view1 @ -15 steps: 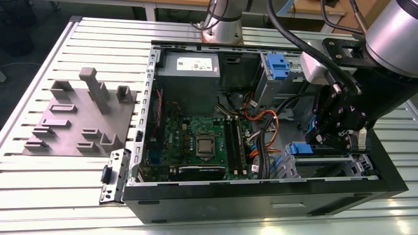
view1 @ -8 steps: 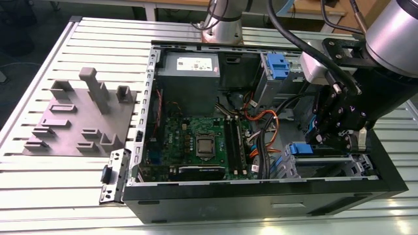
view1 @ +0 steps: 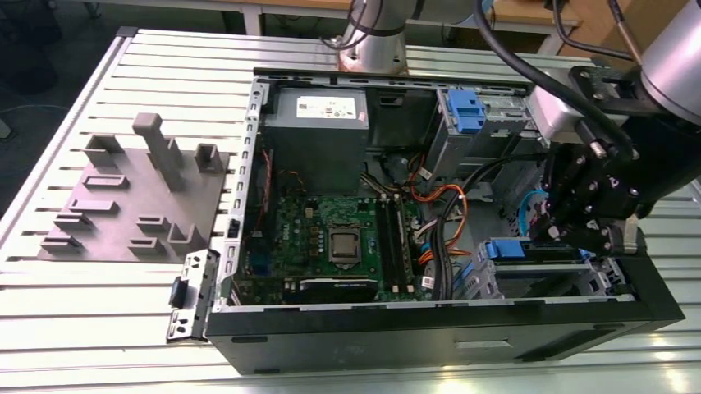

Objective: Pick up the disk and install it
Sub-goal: 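Insert the first disk wire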

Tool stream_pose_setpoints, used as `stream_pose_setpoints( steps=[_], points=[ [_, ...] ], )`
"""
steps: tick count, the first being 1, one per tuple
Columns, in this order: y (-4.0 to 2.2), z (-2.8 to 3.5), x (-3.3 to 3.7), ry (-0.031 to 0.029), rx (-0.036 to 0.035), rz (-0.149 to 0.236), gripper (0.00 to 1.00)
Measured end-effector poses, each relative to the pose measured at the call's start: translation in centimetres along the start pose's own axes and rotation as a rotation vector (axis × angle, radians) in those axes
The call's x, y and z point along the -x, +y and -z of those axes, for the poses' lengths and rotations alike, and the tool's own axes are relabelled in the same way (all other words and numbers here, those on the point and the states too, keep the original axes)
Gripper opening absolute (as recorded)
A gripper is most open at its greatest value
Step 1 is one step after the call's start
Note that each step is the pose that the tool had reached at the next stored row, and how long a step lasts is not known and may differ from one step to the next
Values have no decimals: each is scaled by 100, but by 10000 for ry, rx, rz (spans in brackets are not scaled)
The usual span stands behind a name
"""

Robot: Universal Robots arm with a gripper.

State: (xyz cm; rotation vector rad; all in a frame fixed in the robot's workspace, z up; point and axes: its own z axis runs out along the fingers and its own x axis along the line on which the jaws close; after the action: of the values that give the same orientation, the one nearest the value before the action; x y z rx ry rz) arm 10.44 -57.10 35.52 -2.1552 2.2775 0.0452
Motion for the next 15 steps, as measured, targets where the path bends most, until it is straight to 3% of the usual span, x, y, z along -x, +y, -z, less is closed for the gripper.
stream_pose_setpoints(
  steps=[7, 15],
  points=[
    [-252, 1, 14, 5, 81, -1, 11],
    [-263, 40, 24, 3, 83, -1, 11]
  ],
)
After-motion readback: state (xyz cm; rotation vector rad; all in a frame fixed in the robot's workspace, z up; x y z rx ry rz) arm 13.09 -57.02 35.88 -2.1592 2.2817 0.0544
